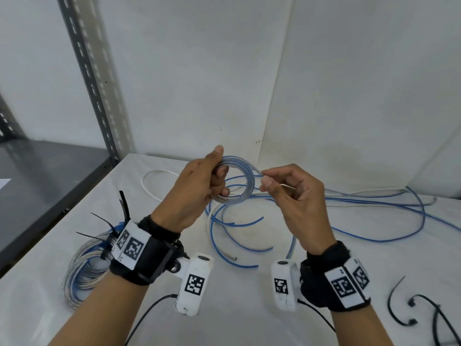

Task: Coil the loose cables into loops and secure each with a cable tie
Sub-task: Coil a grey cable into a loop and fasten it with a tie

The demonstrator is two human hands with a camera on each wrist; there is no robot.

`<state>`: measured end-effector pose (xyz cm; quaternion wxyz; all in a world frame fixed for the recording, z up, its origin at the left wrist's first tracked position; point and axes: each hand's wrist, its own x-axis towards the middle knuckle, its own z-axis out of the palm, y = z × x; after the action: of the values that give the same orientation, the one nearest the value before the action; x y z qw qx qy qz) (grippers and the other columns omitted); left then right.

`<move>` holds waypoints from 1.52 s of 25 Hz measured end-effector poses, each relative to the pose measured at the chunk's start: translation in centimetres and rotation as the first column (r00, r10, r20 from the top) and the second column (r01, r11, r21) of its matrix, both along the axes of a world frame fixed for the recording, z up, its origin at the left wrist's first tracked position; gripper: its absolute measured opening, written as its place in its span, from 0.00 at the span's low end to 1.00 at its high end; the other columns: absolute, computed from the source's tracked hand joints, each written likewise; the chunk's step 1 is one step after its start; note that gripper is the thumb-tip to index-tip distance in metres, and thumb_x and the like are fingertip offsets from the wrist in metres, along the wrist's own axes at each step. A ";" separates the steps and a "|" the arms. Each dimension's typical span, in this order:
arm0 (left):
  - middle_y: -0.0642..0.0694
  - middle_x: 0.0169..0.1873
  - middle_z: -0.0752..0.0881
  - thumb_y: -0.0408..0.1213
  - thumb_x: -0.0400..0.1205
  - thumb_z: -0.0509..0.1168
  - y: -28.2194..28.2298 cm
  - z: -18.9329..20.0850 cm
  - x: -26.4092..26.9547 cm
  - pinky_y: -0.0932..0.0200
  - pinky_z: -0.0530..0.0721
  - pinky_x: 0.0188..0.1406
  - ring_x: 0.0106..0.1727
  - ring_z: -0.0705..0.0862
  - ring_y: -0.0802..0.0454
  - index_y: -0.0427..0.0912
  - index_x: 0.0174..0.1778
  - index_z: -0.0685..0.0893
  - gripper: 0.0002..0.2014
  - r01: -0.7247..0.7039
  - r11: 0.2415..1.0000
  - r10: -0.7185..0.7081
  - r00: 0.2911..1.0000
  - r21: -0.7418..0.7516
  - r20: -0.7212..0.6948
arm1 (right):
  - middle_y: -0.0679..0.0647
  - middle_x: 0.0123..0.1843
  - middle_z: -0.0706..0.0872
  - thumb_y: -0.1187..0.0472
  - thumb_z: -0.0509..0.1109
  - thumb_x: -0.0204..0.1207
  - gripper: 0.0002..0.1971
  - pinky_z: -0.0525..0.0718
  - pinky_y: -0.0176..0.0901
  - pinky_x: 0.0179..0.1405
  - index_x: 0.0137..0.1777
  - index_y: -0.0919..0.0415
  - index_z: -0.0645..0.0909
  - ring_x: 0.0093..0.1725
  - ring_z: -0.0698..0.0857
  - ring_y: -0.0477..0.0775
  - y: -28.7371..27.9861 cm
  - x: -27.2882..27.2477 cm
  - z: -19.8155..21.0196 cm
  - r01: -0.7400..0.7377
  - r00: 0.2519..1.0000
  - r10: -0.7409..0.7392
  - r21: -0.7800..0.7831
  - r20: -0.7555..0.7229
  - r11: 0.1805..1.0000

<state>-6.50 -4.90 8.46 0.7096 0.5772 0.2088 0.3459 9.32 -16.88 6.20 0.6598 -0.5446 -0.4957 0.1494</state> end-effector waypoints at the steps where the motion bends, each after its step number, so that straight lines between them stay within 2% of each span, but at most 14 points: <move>1: 0.47 0.28 0.53 0.49 0.93 0.54 -0.1 0.0 0.2 0.59 0.78 0.33 0.24 0.56 0.54 0.45 0.29 0.70 0.25 -0.003 0.999 0.004 0.999 -0.040 0.034 | 0.52 0.44 0.93 0.64 0.77 0.79 0.03 0.85 0.39 0.44 0.50 0.56 0.87 0.46 0.92 0.51 0.2 -0.5 -0.2 -0.004 1.000 0.004 0.002 -0.009 1.000; 4: 0.47 0.29 0.51 0.50 0.93 0.53 -0.3 -0.2 0.5 0.58 0.78 0.34 0.23 0.55 0.54 0.45 0.29 0.71 0.25 0.011 0.993 0.002 0.994 -0.118 0.108 | 0.57 0.49 0.94 0.60 0.81 0.74 0.10 0.89 0.55 0.55 0.51 0.58 0.84 0.53 0.93 0.59 0.6 -1.7 -0.7 -0.031 0.996 0.033 0.033 -0.077 0.999; 7: 0.46 0.26 0.55 0.51 0.92 0.53 -0.7 -0.4 0.8 0.56 0.84 0.39 0.22 0.61 0.54 0.42 0.30 0.75 0.26 0.053 0.990 -0.038 0.993 -0.129 0.116 | 0.64 0.46 0.94 0.60 0.80 0.69 0.12 0.90 0.50 0.54 0.48 0.62 0.82 0.51 0.94 0.64 0.6 -1.8 -0.5 -0.027 0.984 0.042 0.085 -0.173 0.996; 8: 0.46 0.24 0.62 0.51 0.92 0.53 -0.7 -0.5 0.7 0.54 0.87 0.43 0.22 0.66 0.53 0.40 0.32 0.79 0.26 0.057 0.996 -0.050 0.995 -0.075 0.090 | 0.65 0.46 0.94 0.60 0.80 0.69 0.11 0.89 0.48 0.53 0.47 0.62 0.83 0.50 0.94 0.64 0.5 -1.5 -0.3 -0.021 0.984 0.037 0.094 -0.174 0.995; 10: 0.43 0.27 0.81 0.51 0.90 0.57 -0.3 -0.7 0.2 0.49 0.90 0.51 0.30 0.83 0.49 0.34 0.43 0.86 0.24 0.044 0.976 -0.039 0.999 0.212 -0.029 | 0.62 0.46 0.94 0.61 0.80 0.69 0.11 0.90 0.48 0.53 0.47 0.62 0.84 0.49 0.94 0.62 0.0 -0.5 0.0 -0.032 0.991 0.042 0.075 -0.126 0.997; 12: 0.45 0.37 0.92 0.46 0.86 0.66 0.0 -0.6 -0.8 0.52 0.91 0.51 0.40 0.91 0.48 0.36 0.51 0.91 0.16 0.083 0.849 0.013 0.984 0.521 -0.176 | 0.58 0.45 0.95 0.61 0.80 0.70 0.10 0.90 0.49 0.53 0.48 0.62 0.86 0.48 0.94 0.60 -0.6 0.5 0.4 -0.096 0.995 0.096 -0.001 -0.038 0.995; 13: 0.44 0.38 0.93 0.43 0.84 0.70 0.2 -0.6 -1.1 0.54 0.91 0.48 0.41 0.92 0.49 0.38 0.52 0.92 0.12 0.130 0.814 0.011 0.971 0.566 -0.239 | 0.57 0.45 0.95 0.62 0.80 0.70 0.09 0.90 0.47 0.52 0.48 0.62 0.86 0.48 0.94 0.58 -0.9 0.9 0.4 -0.129 0.992 0.129 -0.049 0.001 0.990; 16: 0.40 0.36 0.93 0.39 0.78 0.76 0.2 -0.6 -1.4 0.59 0.90 0.41 0.37 0.92 0.52 0.36 0.47 0.93 0.09 0.205 0.839 -0.051 0.952 0.503 -0.303 | 0.55 0.45 0.95 0.62 0.79 0.70 0.07 0.88 0.41 0.49 0.47 0.60 0.87 0.47 0.94 0.54 -1.3 1.3 0.6 -0.163 0.984 0.170 -0.124 0.048 0.979; 19: 0.39 0.36 0.93 0.44 0.75 0.76 0.3 -0.7 -1.4 0.56 0.91 0.40 0.38 0.92 0.50 0.36 0.46 0.94 0.13 0.126 0.852 -0.004 0.972 0.508 -0.234 | 0.51 0.46 0.95 0.63 0.78 0.75 0.06 0.87 0.38 0.49 0.50 0.59 0.90 0.46 0.93 0.48 -1.3 1.4 0.8 -0.100 0.992 0.106 -0.092 0.066 0.991; 22: 0.39 0.36 0.93 0.42 0.76 0.75 0.4 -0.6 -1.5 0.57 0.90 0.38 0.37 0.93 0.47 0.36 0.47 0.94 0.12 0.001 0.879 0.070 0.989 0.477 -0.131 | 0.56 0.46 0.95 0.66 0.73 0.81 0.05 0.80 0.31 0.37 0.54 0.63 0.89 0.34 0.86 0.41 -1.1 1.2 0.8 -0.038 0.999 0.040 -0.035 0.033 0.999; 25: 0.37 0.37 0.93 0.39 0.78 0.75 0.1 -0.4 -1.0 0.57 0.90 0.35 0.38 0.94 0.40 0.37 0.48 0.93 0.09 -0.115 0.900 0.144 0.989 0.421 -0.038 | 0.63 0.43 0.93 0.65 0.72 0.82 0.01 0.74 0.35 0.27 0.51 0.63 0.85 0.26 0.76 0.45 -0.6 0.2 0.7 -0.007 0.994 0.008 0.010 -0.109 1.000; 32: 0.37 0.38 0.93 0.34 0.82 0.73 0.0 -0.4 -0.7 0.55 0.90 0.37 0.39 0.94 0.42 0.35 0.48 0.92 0.06 -0.099 0.947 0.113 0.993 0.307 -0.028 | 0.60 0.45 0.95 0.62 0.79 0.73 0.10 0.76 0.30 0.27 0.52 0.63 0.85 0.33 0.87 0.44 -0.5 -1.0 1.0 0.019 0.986 -0.012 0.038 -0.167 0.999; 34: 0.37 0.38 0.93 0.35 0.82 0.73 -0.1 -0.3 -0.7 0.54 0.91 0.37 0.39 0.94 0.42 0.35 0.49 0.92 0.06 -0.101 0.949 0.112 0.993 0.299 -0.021 | 0.57 0.45 0.95 0.64 0.82 0.71 0.12 0.80 0.29 0.31 0.53 0.60 0.85 0.39 0.91 0.46 -0.7 -0.7 1.1 0.018 0.991 -0.017 0.004 -0.134 1.000; 38: 0.38 0.38 0.93 0.36 0.81 0.73 -0.4 -0.3 -0.5 0.52 0.92 0.39 0.41 0.94 0.40 0.36 0.49 0.92 0.06 -0.106 0.943 0.122 0.992 0.314 -0.033 | 0.49 0.45 0.95 0.66 0.83 0.72 0.11 0.88 0.38 0.44 0.50 0.53 0.86 0.47 0.93 0.50 -0.4 -0.8 0.6 0.147 0.989 -0.146 0.035 -0.021 0.989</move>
<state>-7.01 -5.26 8.16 0.5826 0.6778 0.2029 0.4000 8.55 -17.27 6.79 0.6834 -0.5661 -0.4508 0.0964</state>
